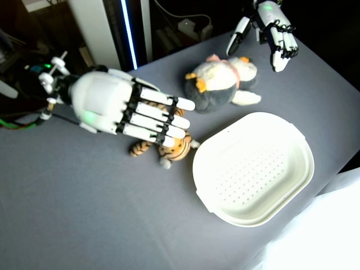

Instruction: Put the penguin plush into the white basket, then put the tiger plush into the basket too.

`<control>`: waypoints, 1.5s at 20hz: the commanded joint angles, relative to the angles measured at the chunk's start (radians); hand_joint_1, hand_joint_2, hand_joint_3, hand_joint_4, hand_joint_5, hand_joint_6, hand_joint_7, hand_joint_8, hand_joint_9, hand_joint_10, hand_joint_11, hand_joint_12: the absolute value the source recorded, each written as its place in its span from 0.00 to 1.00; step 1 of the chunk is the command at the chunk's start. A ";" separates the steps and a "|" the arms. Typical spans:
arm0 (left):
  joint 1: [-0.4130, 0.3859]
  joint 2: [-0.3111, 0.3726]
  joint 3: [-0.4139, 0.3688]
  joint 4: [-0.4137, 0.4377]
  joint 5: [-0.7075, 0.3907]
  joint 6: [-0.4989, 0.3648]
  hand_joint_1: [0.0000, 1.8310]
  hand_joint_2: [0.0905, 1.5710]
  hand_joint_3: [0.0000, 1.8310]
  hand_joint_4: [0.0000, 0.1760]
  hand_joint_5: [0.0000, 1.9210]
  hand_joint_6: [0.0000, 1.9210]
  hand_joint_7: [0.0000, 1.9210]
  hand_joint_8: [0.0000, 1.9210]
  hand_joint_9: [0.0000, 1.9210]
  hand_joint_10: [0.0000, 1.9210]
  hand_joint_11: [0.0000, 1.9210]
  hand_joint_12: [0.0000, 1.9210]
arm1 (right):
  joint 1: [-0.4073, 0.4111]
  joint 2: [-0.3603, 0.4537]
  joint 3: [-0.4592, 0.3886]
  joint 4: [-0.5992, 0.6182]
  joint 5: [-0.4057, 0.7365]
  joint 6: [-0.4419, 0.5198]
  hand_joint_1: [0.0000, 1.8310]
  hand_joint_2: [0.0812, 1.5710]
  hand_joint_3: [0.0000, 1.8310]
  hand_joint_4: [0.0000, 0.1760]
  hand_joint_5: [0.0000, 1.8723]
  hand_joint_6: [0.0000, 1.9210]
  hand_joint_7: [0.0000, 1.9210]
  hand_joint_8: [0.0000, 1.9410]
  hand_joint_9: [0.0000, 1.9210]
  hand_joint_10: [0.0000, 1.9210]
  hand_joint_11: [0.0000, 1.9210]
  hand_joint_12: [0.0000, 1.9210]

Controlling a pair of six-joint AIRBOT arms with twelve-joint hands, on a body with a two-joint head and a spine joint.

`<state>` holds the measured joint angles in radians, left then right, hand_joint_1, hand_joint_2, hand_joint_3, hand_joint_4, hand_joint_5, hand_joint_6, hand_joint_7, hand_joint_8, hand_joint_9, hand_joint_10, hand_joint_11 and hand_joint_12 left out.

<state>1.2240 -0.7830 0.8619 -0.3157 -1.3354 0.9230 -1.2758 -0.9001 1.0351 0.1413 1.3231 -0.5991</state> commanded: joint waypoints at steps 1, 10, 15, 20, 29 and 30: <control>-0.009 0.000 0.002 0.027 -0.114 -0.002 0.41 0.60 0.00 0.49 0.21 0.00 0.10 0.00 0.09 0.01 0.00 0.20 | 0.008 0.000 0.003 0.012 0.126 0.010 0.40 0.78 0.00 0.01 0.31 0.00 0.23 0.00 0.24 0.00 0.16 0.29; -0.127 -0.002 0.062 0.154 0.215 0.000 0.44 0.37 0.00 1.00 0.00 0.00 0.00 0.00 0.00 0.00 0.01 0.00 | 0.025 0.013 -0.002 -0.020 0.162 0.015 0.45 0.79 0.00 0.14 0.29 0.00 0.22 0.00 0.23 0.00 0.15 0.28; -0.197 -0.057 0.135 0.195 0.414 0.000 0.46 0.51 0.01 0.16 0.31 0.01 0.32 0.02 0.25 0.03 0.18 0.12 | 0.028 0.013 -0.001 -0.020 0.162 0.015 0.46 0.79 0.00 0.00 0.32 0.00 0.24 0.00 0.23 0.00 0.18 0.22; -0.205 -0.031 0.139 0.194 0.351 -0.029 0.66 0.64 0.00 0.00 0.62 0.31 0.48 0.77 0.46 0.99 0.45 1.00 | 0.024 0.013 -0.003 -0.014 0.162 0.015 0.47 0.80 0.00 0.00 0.31 0.00 0.24 0.00 0.24 0.00 0.18 0.21; -0.495 -0.130 0.362 0.049 0.310 -0.051 0.70 0.66 0.00 0.00 0.58 0.30 0.58 0.50 0.54 0.35 0.36 0.71 | 0.026 0.014 0.006 -0.016 0.162 0.015 0.45 0.80 0.00 0.00 0.32 0.00 0.25 0.00 0.25 0.01 0.20 0.22; -0.536 -0.158 0.405 0.045 0.368 -0.051 0.68 0.67 0.00 0.00 0.53 0.41 0.58 0.46 0.60 0.16 0.38 0.63 | 0.026 0.014 0.007 -0.018 0.162 0.015 0.45 0.80 0.00 0.16 0.32 0.00 0.25 0.00 0.25 0.01 0.20 0.23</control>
<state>0.6945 -0.9447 1.2850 -0.2958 -0.8883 0.8810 -1.2583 -0.8886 1.0374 0.1101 1.3579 -0.5915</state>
